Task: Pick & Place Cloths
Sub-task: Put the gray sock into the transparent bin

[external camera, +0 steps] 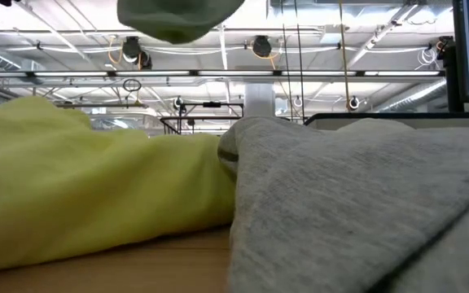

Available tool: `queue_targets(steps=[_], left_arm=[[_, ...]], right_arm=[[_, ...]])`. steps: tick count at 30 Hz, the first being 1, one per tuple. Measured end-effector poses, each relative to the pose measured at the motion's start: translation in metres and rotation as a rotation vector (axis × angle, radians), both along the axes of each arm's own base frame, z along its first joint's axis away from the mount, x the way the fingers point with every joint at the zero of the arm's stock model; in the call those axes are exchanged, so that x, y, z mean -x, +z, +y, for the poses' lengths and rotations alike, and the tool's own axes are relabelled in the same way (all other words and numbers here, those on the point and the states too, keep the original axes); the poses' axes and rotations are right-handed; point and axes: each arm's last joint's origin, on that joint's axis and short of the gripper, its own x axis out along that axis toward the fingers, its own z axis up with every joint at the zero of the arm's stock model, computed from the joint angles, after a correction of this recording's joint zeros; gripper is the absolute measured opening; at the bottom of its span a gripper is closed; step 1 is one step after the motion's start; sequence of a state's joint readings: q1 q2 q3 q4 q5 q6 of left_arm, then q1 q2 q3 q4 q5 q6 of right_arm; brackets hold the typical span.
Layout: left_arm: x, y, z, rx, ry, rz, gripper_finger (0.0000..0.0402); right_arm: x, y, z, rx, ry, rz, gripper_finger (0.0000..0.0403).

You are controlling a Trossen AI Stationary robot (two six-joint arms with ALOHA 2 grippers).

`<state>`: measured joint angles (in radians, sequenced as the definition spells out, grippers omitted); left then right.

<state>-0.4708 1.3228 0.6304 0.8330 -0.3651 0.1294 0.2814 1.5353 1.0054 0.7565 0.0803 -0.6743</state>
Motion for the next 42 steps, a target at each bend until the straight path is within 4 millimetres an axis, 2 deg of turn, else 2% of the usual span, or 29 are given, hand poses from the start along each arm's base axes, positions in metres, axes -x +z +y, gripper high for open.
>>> queue_targets(steps=[8,29,42], left_arm=[[0.002,0.000,-0.006,-0.018,-0.141,-0.008,0.0340],[-0.011,0.000,0.025,0.017,-0.020,-0.003,0.0340],[-0.012,0.001,0.027,0.046,-0.039,-0.007,0.0340]], right_arm=[[-0.002,-0.005,-0.005,0.000,-0.015,0.051,0.0002],[-0.001,0.000,-0.004,-0.108,0.010,0.020,0.0002],[-0.001,0.003,-0.007,-0.118,-0.002,-0.009,0.0002]])
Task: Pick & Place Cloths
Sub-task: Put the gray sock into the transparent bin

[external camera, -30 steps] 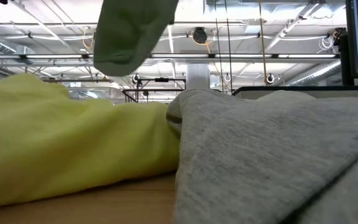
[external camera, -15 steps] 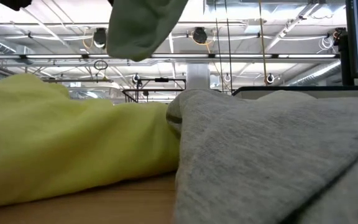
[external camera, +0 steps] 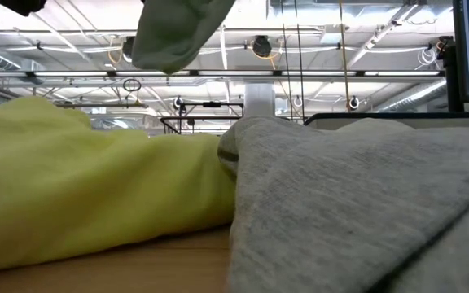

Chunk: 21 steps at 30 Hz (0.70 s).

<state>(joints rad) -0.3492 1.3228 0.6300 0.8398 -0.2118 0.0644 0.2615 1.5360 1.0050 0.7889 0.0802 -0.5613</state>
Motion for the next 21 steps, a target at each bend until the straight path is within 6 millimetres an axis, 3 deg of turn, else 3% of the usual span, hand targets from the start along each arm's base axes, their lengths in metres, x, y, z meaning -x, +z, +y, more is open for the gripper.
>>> queue_targets(steps=[11,21], left_arm=[[-0.001,0.001,-0.001,0.024,-0.056,-0.035,0.0340],[-0.041,-0.006,-0.009,-0.011,-0.040,0.036,0.0340]], right_arm=[[0.000,0.001,0.000,-0.002,-0.002,-0.008,0.0002],[0.000,0.001,0.000,-0.007,-0.016,-0.013,0.0002]])
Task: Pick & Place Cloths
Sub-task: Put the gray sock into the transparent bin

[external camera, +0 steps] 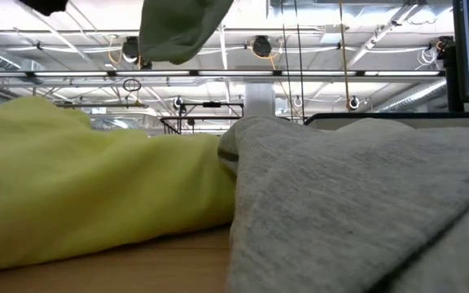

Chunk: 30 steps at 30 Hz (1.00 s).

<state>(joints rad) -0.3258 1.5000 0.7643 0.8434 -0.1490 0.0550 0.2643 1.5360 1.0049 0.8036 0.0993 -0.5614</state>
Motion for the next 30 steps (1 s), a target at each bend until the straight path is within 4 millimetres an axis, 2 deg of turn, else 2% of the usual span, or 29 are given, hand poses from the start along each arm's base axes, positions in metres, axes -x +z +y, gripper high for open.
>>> queue_targets(steps=[4,8,11,17,18,24,30], left_arm=[[-0.006,0.006,0.000,-0.010,0.006,0.025,0.0329],[-0.008,0.005,-0.001,-0.025,0.013,0.070,0.0276],[-0.009,0.005,-0.001,-0.027,0.014,0.079,0.0209],[-0.009,-0.001,-0.001,-0.034,0.014,0.143,0.0037],[-0.009,-0.002,-0.001,-0.035,0.014,0.155,0.0020],[-0.004,-0.007,0.001,0.027,0.017,0.263,0.0006],[0.009,-0.004,0.005,0.110,0.070,0.383,0.0004]], right_arm=[[0.001,-0.002,0.004,-0.001,-0.020,0.018,0.0002],[0.001,-0.003,0.006,0.003,-0.014,0.032,0.0005],[0.001,-0.003,0.006,0.002,-0.015,0.031,0.0006],[0.001,-0.005,0.006,0.009,-0.012,0.053,0.0010],[0.001,-0.006,0.006,0.012,-0.012,0.063,0.0014],[0.000,-0.013,0.005,0.030,-0.043,0.134,0.0046],[0.000,-0.024,0.005,0.063,-0.046,0.242,0.0086]])
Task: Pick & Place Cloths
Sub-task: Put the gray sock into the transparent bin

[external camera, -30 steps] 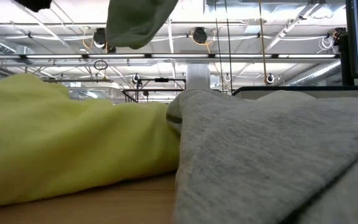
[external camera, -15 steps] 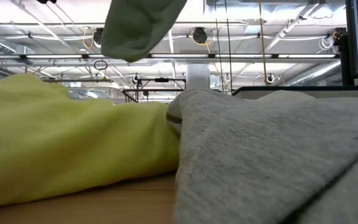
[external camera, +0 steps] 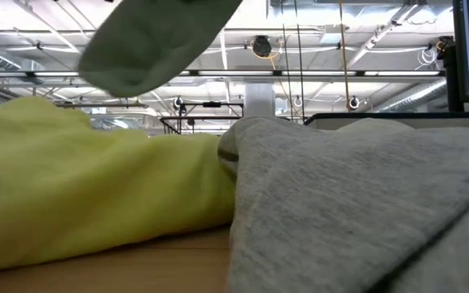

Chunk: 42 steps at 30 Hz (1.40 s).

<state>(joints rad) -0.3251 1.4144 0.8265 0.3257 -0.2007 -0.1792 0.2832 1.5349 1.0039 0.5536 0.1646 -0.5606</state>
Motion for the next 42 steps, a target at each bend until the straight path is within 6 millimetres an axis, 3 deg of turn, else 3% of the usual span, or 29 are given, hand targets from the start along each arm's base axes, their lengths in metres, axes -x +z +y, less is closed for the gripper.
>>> queue_targets(steps=[9,17,23,32,42], left_arm=[[0.030,0.021,0.011,-0.006,0.200,0.049,0.0002],[0.059,0.048,0.029,-0.077,0.390,0.000,0.0001],[0.078,0.065,0.048,-0.159,0.541,-0.050,0.0001],[0.097,0.084,0.086,-0.278,0.794,-0.085,0.0000],[0.106,0.087,0.139,-0.410,1.039,-0.005,0.0000]], right_arm=[[0.002,-0.016,-0.001,-0.039,-0.015,0.174,0.0143],[0.012,-0.028,0.000,-0.007,-0.036,0.350,0.0151],[0.024,-0.027,0.001,0.028,-0.101,0.416,0.0141],[0.054,-0.005,-0.008,-0.015,-0.109,0.440,0.0114],[0.101,0.000,-0.023,-0.092,-0.111,0.370,0.0021]])
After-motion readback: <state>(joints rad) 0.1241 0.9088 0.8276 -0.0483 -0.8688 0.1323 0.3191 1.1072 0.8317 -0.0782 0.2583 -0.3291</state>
